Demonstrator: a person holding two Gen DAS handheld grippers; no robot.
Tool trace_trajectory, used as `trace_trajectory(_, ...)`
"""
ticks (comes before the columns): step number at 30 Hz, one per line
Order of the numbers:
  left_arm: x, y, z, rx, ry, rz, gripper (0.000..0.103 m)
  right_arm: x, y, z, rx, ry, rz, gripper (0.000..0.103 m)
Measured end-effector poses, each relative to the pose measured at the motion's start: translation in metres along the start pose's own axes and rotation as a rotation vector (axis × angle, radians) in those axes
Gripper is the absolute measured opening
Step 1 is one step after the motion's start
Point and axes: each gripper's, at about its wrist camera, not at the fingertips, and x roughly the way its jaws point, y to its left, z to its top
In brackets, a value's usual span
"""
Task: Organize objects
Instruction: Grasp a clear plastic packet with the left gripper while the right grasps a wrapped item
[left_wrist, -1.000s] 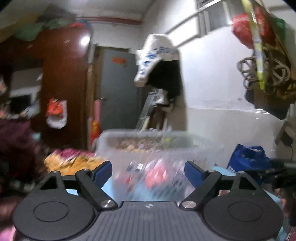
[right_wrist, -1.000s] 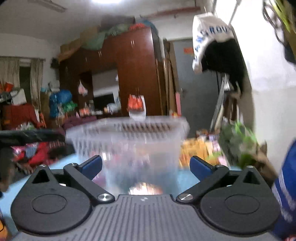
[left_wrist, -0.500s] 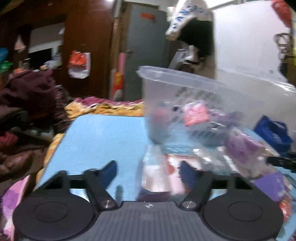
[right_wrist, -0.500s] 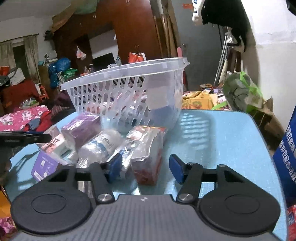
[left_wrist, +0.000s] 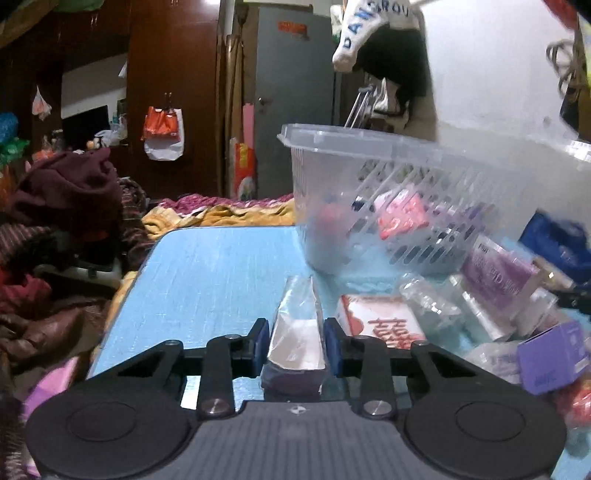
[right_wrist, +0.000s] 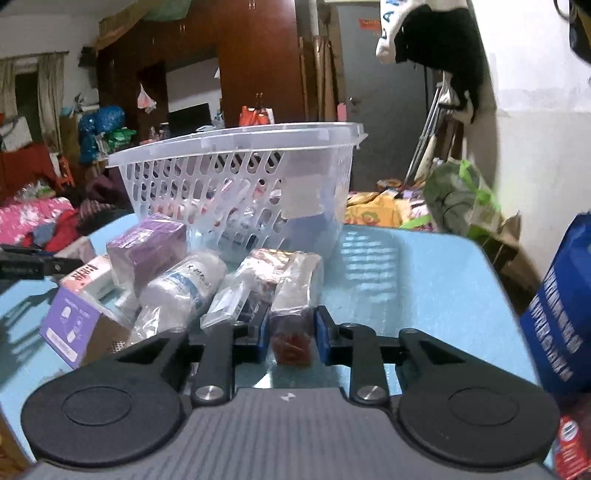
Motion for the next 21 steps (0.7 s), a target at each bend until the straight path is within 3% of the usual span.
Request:
trace_trajectory(6,-0.013,0.006,-0.005,-0.019,-0.104,-0.12,0.037,-0.011,-0.006,-0.002,0.037,-0.078,0.006,0.028)
trace_trajectory(21,-0.031,0.003,-0.012,0.01,-0.255,-0.162,0.037,-0.026,-0.012,-0.006,0.066,-0.212,0.044,0.028)
